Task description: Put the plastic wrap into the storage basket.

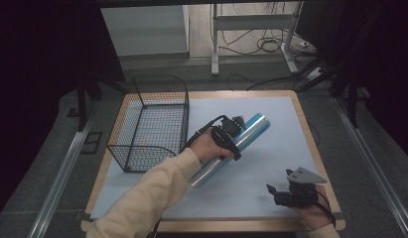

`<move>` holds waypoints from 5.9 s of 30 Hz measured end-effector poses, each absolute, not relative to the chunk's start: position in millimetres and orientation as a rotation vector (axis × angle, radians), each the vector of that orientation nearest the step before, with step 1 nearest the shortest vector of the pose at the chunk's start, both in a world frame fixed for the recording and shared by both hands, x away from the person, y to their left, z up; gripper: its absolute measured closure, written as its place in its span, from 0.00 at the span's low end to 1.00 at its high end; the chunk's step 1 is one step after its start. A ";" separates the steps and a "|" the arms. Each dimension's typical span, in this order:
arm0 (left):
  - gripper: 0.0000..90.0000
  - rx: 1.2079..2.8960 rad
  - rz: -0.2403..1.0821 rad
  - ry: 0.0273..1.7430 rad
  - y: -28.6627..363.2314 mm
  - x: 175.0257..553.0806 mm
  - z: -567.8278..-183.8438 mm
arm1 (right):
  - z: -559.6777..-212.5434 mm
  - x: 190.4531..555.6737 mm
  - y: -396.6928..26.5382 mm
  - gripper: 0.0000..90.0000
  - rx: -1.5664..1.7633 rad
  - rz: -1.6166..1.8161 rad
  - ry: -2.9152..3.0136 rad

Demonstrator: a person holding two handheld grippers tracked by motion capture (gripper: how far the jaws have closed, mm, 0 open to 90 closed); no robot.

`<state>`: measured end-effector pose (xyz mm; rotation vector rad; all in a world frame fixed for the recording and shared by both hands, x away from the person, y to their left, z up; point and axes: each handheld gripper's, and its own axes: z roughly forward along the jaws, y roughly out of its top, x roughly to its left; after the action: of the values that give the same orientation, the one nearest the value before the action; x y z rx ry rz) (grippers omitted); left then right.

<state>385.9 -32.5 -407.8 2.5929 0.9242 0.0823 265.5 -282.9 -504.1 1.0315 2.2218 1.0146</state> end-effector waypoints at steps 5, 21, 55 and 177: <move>0.35 2.599 0.106 0.907 -29.8 387.7 -400.2 | -503.9 265.2 -282.9 0.16 1.031 1.019 2.222; 0.35 2.573 0.132 0.936 -21.2 394.2 -389.1 | -503.7 265.5 -283.7 0.16 1.030 1.015 2.218; 0.35 2.559 0.193 0.958 -8.3 414.2 -363.6 | -503.8 265.9 -284.9 0.16 1.033 1.011 2.216; 0.35 2.518 0.424 1.386 133.3 510.4 -398.9 | -510.2 271.8 -293.1 0.16 1.085 0.984 2.204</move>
<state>510.4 133.3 -398.9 2.5175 1.3858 0.4243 271.8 -293.1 -510.2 1.0851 2.2040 0.9837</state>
